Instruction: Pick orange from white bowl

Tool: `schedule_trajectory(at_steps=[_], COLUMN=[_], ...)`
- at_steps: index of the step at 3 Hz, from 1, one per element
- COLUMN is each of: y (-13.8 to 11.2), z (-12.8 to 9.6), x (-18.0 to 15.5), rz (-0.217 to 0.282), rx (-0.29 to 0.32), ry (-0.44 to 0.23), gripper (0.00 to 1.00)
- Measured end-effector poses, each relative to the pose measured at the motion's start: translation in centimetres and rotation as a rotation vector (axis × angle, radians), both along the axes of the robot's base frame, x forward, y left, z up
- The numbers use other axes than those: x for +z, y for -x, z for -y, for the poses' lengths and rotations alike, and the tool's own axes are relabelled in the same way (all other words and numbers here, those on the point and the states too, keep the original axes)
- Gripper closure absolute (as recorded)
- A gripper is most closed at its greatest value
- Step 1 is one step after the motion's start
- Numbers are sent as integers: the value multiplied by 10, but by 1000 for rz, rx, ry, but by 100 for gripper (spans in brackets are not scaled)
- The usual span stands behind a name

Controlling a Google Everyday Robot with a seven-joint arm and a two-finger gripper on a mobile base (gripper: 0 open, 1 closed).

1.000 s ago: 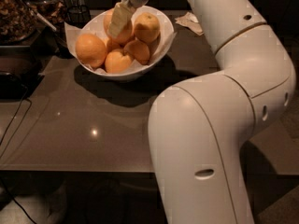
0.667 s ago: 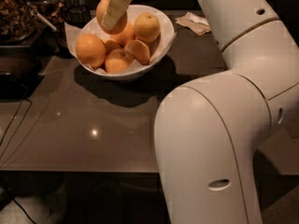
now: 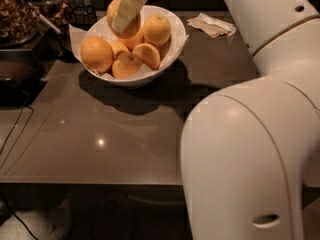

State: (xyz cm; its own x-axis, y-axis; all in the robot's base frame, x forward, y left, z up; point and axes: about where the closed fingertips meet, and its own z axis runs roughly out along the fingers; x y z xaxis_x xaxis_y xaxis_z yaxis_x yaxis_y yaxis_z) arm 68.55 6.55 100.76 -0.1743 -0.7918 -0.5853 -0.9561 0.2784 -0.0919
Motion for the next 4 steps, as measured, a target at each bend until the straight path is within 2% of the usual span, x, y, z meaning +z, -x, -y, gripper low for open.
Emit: schedule_trajectory(at_steps=[1, 2, 3, 4], y=[35, 39, 52, 80], z=[20, 18, 16, 21], x=[3, -5, -1, 10], rz=[-57, -72, -106, -133], rx=[-60, -57, -62, -117], ry=[7, 17, -3, -56], gripper=[100, 100, 100, 100])
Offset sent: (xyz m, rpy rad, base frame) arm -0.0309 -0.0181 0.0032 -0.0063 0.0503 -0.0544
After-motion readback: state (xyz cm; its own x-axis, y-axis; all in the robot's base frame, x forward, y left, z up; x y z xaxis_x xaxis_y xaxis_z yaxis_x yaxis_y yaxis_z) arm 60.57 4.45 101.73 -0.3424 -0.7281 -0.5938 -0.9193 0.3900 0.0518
